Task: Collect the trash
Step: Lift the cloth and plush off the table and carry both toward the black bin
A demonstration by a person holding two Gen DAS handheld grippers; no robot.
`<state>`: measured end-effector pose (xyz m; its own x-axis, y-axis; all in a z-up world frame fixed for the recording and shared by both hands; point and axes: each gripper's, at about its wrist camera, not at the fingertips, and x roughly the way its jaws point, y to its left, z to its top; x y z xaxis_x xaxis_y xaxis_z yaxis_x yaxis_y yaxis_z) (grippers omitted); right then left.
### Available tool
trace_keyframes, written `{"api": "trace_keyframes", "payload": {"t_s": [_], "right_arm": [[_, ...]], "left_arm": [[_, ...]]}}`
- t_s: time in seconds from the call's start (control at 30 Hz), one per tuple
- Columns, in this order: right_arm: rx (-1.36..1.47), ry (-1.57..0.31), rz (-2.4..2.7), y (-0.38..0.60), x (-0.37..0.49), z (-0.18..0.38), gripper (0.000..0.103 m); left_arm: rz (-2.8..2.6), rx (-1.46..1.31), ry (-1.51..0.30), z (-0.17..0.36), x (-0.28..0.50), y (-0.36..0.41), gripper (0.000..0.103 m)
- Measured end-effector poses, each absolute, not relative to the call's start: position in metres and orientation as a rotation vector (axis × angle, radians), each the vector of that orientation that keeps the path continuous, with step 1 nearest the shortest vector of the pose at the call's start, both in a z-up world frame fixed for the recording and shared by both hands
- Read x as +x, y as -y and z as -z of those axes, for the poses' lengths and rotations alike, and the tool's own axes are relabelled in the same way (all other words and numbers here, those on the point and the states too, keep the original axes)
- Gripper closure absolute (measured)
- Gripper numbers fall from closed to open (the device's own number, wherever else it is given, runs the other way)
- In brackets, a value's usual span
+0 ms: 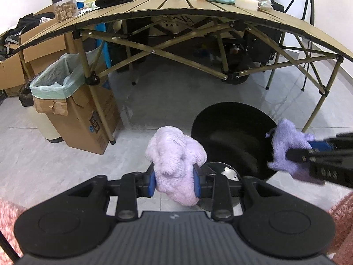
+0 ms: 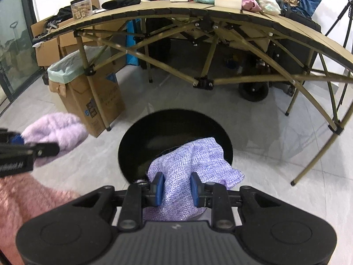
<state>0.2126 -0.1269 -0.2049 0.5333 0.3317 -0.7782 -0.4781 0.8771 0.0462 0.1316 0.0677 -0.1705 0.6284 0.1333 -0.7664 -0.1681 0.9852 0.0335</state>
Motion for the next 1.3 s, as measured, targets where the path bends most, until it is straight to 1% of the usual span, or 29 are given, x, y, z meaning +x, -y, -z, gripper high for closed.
{"api": "trace_keyframes", "payload": {"t_s": [0.23, 0.5, 0.63, 0.7, 0.77, 0.8, 0.83, 0.87, 0.9, 0.93, 0.97, 1.0, 1.07, 1.3], "right_arm": [[-0.178, -0.874, -0.492, 0.112, 0.251, 0.224, 0.079], [-0.175, -0.861, -0.518, 0.108, 0.268, 0.246, 0.078], [-0.171, -0.852, -0.552, 0.105, 0.274, 0.255, 0.075], [-0.186, -0.845, -0.558, 0.103, 0.275, 0.257, 0.070], [-0.192, -0.841, -0.560, 0.101, 0.275, 0.259, 0.059], [-0.193, -0.838, -0.563, 0.101, 0.275, 0.260, 0.057], [-0.194, -0.836, -0.564, 0.101, 0.274, 0.260, 0.052], [-0.193, -0.836, -0.562, 0.102, 0.274, 0.260, 0.039], [-0.192, -0.835, -0.559, 0.103, 0.275, 0.260, 0.031], [-0.188, -0.829, -0.552, 0.104, 0.274, 0.259, 0.017], [-0.185, -0.823, -0.546, 0.105, 0.274, 0.258, 0.010], [-0.183, -0.820, -0.542, 0.106, 0.274, 0.257, 0.008], [-0.172, -0.832, -0.533, 0.108, 0.275, 0.256, 0.000], [-0.165, -0.871, -0.516, 0.109, 0.274, 0.258, 0.000]], "left_arm": [[-0.181, -0.051, -0.888, 0.176, 0.147, -0.071, 0.071], [-0.229, -0.042, -0.869, 0.176, 0.170, -0.079, 0.071], [-0.243, -0.039, -0.866, 0.177, 0.177, -0.081, 0.071], [-0.244, -0.034, -0.868, 0.178, 0.178, -0.081, 0.071], [-0.243, -0.029, -0.872, 0.180, 0.178, -0.081, 0.071], [-0.243, -0.029, -0.876, 0.181, 0.178, -0.081, 0.071], [-0.242, -0.028, -0.878, 0.182, 0.178, -0.082, 0.071], [-0.243, -0.027, -0.880, 0.182, 0.178, -0.082, 0.071], [-0.243, -0.025, -0.878, 0.183, 0.177, -0.082, 0.071], [-0.243, -0.023, -0.875, 0.182, 0.177, -0.082, 0.071], [-0.242, -0.023, -0.873, 0.182, 0.176, -0.082, 0.071], [-0.242, -0.020, -0.870, 0.182, 0.176, -0.082, 0.071], [-0.243, -0.014, -0.869, 0.182, 0.175, -0.082, 0.071], [-0.246, -0.008, -0.870, 0.183, 0.175, -0.081, 0.071]]}}
